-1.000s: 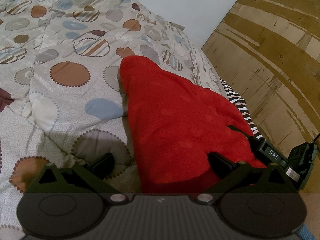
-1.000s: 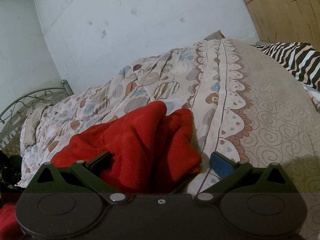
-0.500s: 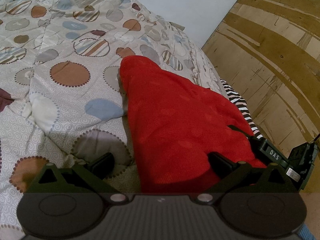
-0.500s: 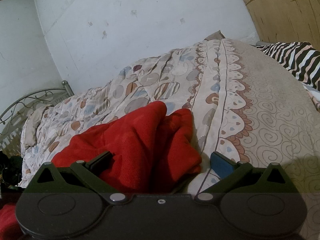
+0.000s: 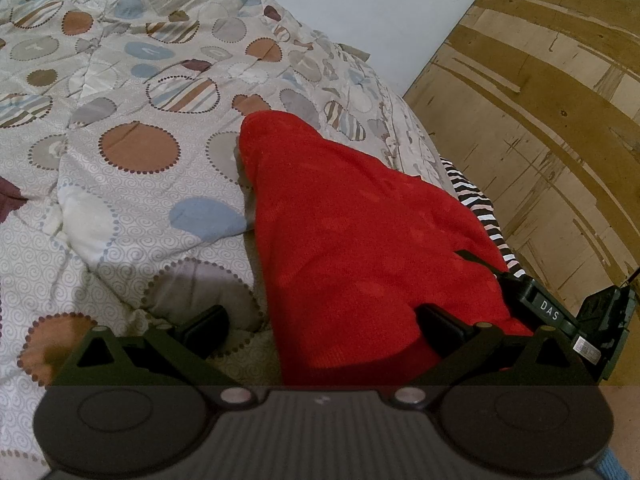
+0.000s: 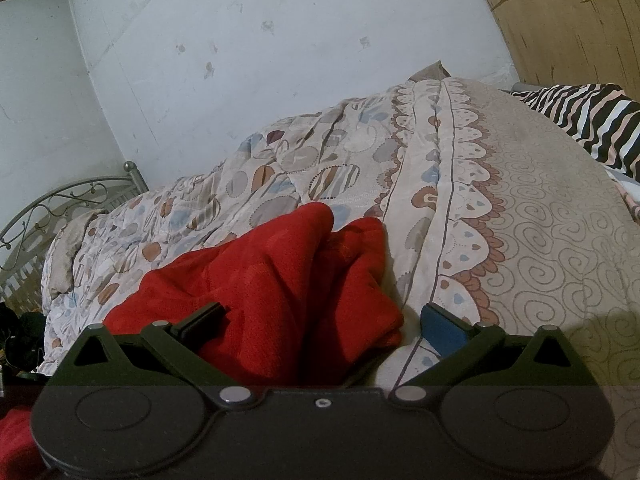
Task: Fold small clothes
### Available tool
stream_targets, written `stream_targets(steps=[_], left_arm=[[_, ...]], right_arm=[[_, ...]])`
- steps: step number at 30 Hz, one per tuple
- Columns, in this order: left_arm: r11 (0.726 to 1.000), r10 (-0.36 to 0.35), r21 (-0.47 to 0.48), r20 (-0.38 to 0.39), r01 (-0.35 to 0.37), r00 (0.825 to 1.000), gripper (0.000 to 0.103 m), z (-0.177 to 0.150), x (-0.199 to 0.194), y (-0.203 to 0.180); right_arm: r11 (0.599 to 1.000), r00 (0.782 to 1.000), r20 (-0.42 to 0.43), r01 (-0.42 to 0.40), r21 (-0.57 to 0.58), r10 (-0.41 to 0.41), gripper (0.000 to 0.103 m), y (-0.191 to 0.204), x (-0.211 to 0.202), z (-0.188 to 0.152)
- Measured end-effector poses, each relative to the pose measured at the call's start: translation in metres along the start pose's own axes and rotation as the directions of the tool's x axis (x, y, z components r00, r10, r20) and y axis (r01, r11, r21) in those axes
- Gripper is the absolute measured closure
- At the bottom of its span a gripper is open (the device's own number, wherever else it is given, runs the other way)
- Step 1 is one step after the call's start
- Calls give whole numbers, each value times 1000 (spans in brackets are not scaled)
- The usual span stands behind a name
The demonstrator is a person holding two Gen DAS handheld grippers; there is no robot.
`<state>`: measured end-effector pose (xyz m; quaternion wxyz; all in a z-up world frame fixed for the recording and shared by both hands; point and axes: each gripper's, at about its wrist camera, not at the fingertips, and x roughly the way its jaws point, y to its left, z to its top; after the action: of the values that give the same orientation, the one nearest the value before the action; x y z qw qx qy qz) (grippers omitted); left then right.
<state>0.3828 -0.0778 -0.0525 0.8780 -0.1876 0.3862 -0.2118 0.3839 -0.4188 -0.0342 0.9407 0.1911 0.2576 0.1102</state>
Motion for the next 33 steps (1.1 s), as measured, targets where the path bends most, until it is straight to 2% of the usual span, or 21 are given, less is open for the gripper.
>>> stream_targets(steps=[11,19,26,33], left_arm=[[1000,-9,-3,-23,9,1000,0,4,5,3],[1000,-13,-6,-27,13,1000,0,4,6,4],[1000,-18,-13,-26,18,999,0,4,7,5],[1000,-10,-7,-34,10,999,0,5,8,3]], right_arm=[[999,1000,-18,21,-34,-22,2,9,2,5],[992,1000,-9,23,-123,-25,20,27,0,9],[989,994,-85,60,-133,-72,22,36,6,17],[973,987,-95,110,-205,-131,29,51,5,18]])
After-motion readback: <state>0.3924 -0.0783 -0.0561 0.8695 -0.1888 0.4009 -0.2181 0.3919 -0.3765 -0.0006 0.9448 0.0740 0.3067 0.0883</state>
